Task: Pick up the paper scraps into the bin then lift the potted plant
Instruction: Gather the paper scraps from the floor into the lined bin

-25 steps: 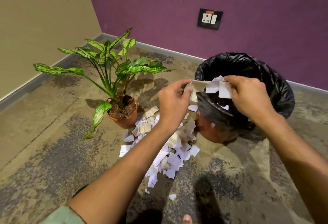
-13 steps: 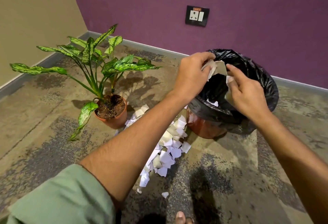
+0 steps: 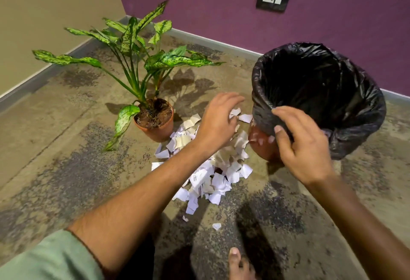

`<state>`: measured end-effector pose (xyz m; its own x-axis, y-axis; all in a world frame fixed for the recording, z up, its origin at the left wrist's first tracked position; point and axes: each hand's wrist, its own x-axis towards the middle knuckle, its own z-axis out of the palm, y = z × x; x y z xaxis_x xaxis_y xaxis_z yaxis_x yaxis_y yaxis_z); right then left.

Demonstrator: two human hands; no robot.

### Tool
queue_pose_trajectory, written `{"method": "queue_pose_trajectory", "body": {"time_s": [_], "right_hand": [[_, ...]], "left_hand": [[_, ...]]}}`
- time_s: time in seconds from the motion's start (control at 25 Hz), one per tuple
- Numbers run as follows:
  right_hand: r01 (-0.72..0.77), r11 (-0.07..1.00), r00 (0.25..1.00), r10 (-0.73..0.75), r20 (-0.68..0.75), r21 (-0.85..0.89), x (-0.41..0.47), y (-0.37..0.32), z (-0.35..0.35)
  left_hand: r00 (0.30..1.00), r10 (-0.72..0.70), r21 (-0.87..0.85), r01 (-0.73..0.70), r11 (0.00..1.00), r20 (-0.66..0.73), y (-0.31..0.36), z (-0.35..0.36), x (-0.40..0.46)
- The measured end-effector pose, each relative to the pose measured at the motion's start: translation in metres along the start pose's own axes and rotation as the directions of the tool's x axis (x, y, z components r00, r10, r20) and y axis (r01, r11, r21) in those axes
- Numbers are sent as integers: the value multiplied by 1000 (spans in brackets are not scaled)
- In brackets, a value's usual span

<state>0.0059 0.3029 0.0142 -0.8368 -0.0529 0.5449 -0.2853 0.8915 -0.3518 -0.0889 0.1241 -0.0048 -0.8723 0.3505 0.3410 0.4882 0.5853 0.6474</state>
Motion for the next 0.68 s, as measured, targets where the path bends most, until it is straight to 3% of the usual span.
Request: {"method": "queue_pose_trajectory", "body": {"time_s": [0.08,0.16,0.24,0.32,0.4,0.48,0.6,0.68], "right_hand": [[52,998,988,-48,144,-26,-36,-16,30],[83,995,932,-60,358,-49,-72,-26,60],[88,994,804,-33,594,-65,-102,-32,87],[80,995,650,-8,760,-58,-126,-33,111],[59,996,547,28,837,-72,-144,-37,131],[34,994,488,75,870,-105,-157,-39,147],[-3,991,492,119,863,-135,-171,-39,165],[-7,989,509,130,851,-147,-179,-38,173]], "left_hand": [[993,-114,33,114,993,17,-27,0,-33],[975,-216,99,210,973,52,-56,1,-71],[940,-316,210,285,935,129,-81,0,-106],[859,-454,309,377,873,235,-101,-1,-130],[745,-573,418,426,802,340,-114,-4,-147],[653,-606,505,371,779,455,-120,-7,-159],[568,-586,559,248,791,578,-121,-5,-178],[556,-577,566,215,796,599,-119,-1,-187]]}}
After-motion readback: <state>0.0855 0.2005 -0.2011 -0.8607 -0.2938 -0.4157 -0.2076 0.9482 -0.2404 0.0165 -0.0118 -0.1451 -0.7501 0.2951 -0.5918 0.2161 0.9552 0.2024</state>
